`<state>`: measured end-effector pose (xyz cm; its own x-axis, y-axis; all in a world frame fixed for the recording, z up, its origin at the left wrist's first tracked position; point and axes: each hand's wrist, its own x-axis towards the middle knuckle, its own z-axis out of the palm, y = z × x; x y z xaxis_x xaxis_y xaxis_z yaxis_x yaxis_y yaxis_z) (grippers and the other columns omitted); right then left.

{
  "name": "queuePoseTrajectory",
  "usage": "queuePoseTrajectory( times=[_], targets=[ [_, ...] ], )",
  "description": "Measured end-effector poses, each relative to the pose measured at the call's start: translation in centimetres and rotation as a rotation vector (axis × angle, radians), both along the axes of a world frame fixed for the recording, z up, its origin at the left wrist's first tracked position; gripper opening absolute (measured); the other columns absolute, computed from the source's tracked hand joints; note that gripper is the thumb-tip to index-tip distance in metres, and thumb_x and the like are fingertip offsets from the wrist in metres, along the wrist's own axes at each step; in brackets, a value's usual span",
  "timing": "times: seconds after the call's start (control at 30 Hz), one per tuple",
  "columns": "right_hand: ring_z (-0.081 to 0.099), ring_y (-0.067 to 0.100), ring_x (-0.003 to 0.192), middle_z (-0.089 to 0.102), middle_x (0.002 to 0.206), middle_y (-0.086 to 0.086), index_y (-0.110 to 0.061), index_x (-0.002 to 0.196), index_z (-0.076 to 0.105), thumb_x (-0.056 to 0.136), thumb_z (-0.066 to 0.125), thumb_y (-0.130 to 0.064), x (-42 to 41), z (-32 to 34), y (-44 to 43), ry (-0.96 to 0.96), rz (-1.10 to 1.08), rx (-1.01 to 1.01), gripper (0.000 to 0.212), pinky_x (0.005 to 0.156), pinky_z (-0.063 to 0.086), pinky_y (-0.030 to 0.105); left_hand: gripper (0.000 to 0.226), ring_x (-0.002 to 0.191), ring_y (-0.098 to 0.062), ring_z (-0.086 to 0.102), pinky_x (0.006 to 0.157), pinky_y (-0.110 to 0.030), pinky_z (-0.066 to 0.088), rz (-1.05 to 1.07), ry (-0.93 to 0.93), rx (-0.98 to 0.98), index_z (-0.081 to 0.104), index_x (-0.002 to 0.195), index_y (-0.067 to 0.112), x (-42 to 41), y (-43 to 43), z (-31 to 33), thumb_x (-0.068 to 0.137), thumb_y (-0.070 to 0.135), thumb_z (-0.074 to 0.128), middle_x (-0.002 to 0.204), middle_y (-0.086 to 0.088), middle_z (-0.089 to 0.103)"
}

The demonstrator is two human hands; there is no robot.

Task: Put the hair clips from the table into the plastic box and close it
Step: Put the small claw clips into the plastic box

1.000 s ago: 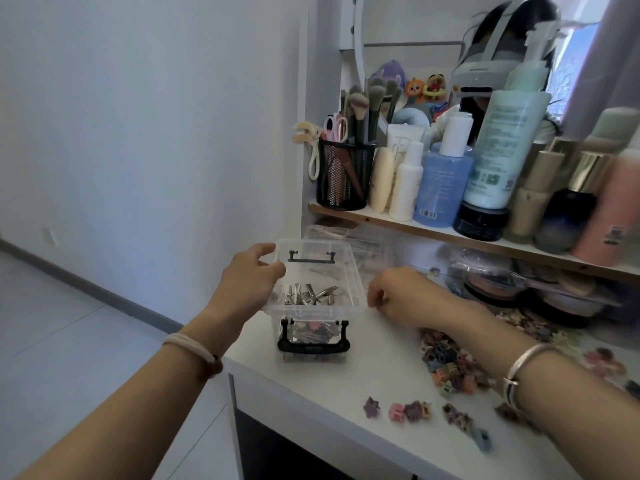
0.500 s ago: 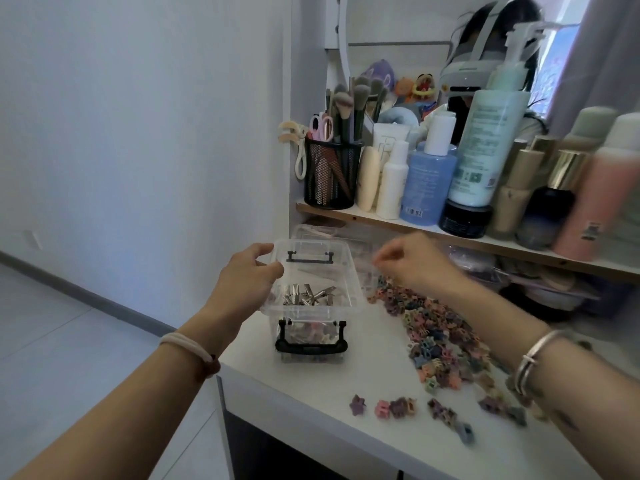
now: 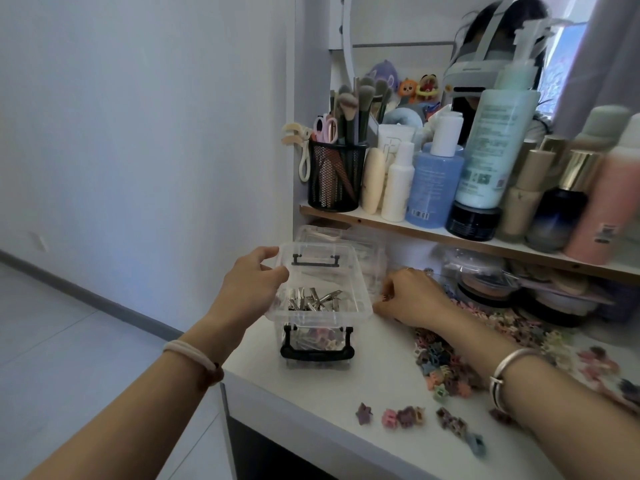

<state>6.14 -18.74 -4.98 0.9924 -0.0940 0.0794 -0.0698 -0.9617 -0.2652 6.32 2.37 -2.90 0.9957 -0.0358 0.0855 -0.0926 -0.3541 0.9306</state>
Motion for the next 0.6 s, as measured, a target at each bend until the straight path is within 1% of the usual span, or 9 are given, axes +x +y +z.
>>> queuePoseTrajectory(
  times=[0.07, 0.17, 0.23, 0.3, 0.37, 0.5, 0.6],
  targets=[
    [0.060, 0.021, 0.085, 0.066, 0.089, 0.007, -0.006, 0.085, 0.066, 0.075, 0.065, -0.026, -0.3, 0.2, -0.2, 0.009, 0.019, -0.026, 0.023, 0.080, 0.052, 0.041, 0.042, 0.069, -0.017, 0.052, 0.053, -0.023, 0.036, -0.002, 0.003, -0.004, 0.045, 0.134, 0.015, -0.1, -0.1, 0.0, 0.092, 0.013, 0.047, 0.079, 0.001, 0.053],
    [0.059, 0.020, 0.084, 0.065, 0.089, 0.005, -0.009, 0.082, 0.066, 0.073, 0.065, -0.026, -0.9, 0.6, -0.4, 0.040, 0.083, -0.058, 0.020, 0.078, 0.053, 0.039, 0.043, 0.069, -0.017, 0.052, 0.054, -0.023, 0.038, -0.004, 0.003, -0.010, 0.045, 0.134, 0.015, -0.2, -0.1, 0.0, 0.092, 0.013, 0.047, 0.080, 0.001, 0.054],
    [0.057, 0.018, 0.086, 0.062, 0.092, 0.002, -0.013, 0.082, 0.064, 0.075, 0.065, -0.027, -1.5, 0.9, -0.6, 0.071, 0.160, -0.087, 0.016, 0.080, 0.052, 0.037, 0.043, 0.068, -0.016, 0.052, 0.053, -0.023, 0.038, -0.003, 0.004, -0.014, 0.044, 0.135, 0.015, -0.2, -0.1, 0.1, 0.092, 0.013, 0.047, 0.079, 0.001, 0.054],
    [0.055, 0.016, 0.089, 0.059, 0.096, -0.001, -0.017, 0.088, 0.061, 0.079, 0.062, -0.028, -2.1, 1.2, -0.5, 0.108, 0.237, -0.110, 0.014, 0.082, 0.051, 0.034, 0.042, 0.065, -0.013, 0.052, 0.053, -0.022, 0.038, 0.000, 0.007, -0.013, 0.044, 0.135, 0.015, -0.1, -0.2, 0.1, 0.093, 0.013, 0.046, 0.079, 0.002, 0.053],
    [0.055, 0.015, 0.089, 0.060, 0.099, 0.000, -0.015, 0.094, 0.061, 0.082, 0.059, -0.026, -2.5, 1.4, -0.3, 0.133, 0.285, -0.108, 0.016, 0.081, 0.050, 0.030, 0.042, 0.064, -0.013, 0.052, 0.053, -0.023, 0.038, 0.002, 0.012, -0.016, 0.044, 0.134, 0.015, -0.2, -0.3, 0.1, 0.092, 0.012, 0.046, 0.078, 0.002, 0.053],
    [0.051, 0.013, 0.088, 0.055, 0.095, -0.002, -0.013, 0.100, 0.063, 0.083, 0.059, -0.024, -2.6, 1.5, 0.1, 0.162, 0.302, -0.116, 0.021, 0.076, 0.045, 0.025, 0.043, 0.070, -0.018, 0.052, 0.054, -0.025, 0.038, -0.004, 0.017, -0.012, 0.045, 0.134, 0.015, -0.3, -0.5, 0.0, 0.091, 0.012, 0.048, 0.080, 0.000, 0.053],
    [0.051, 0.014, 0.085, 0.054, 0.094, -0.001, -0.014, 0.094, 0.062, 0.082, 0.061, -0.020, -2.4, 1.4, -0.1, 0.146, 0.282, -0.109, 0.014, 0.074, 0.045, 0.024, 0.043, 0.071, -0.019, 0.052, 0.053, -0.024, 0.037, -0.011, 0.017, -0.009, 0.045, 0.134, 0.016, -0.4, -0.7, -0.1, 0.092, 0.013, 0.047, 0.081, -0.001, 0.052]
  ],
)
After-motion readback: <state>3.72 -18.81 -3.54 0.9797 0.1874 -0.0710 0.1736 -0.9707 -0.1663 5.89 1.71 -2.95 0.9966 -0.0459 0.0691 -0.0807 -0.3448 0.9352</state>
